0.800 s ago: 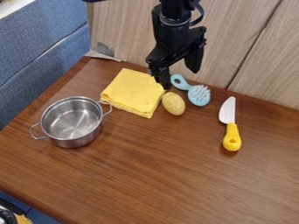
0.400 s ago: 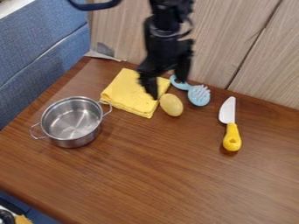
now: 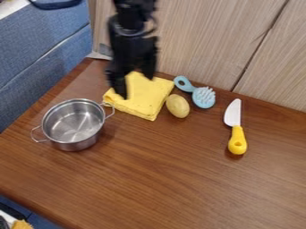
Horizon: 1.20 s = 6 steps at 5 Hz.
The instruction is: Move the silver pot to the right bottom of the table
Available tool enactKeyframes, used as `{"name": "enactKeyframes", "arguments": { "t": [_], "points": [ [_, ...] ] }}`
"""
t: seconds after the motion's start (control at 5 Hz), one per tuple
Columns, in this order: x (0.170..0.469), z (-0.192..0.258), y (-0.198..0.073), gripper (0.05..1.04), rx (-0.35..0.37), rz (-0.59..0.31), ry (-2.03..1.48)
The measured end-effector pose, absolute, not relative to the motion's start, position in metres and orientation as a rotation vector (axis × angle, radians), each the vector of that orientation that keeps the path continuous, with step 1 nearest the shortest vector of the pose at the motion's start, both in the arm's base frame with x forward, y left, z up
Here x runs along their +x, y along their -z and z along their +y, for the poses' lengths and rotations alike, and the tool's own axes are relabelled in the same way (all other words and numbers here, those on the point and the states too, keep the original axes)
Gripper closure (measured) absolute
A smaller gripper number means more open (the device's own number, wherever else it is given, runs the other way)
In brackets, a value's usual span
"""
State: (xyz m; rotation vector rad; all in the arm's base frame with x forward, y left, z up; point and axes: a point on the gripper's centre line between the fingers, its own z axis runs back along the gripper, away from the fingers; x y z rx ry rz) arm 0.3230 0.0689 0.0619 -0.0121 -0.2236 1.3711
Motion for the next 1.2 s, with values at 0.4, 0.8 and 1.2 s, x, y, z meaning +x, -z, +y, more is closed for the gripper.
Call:
{"name": "enactKeyframes", "arguments": {
  "t": [0.4, 0.8, 1.2],
  "points": [
    [0.308, 0.136, -0.035, 0.083, 0.113, -0.201, -1.644],
    [0.302, 0.161, -0.008, 0.083, 0.224, -0.169, -1.770],
    [0.293, 0.159, 0.010, 0.418, 0.276, -0.177, -1.840]
  ]
}}
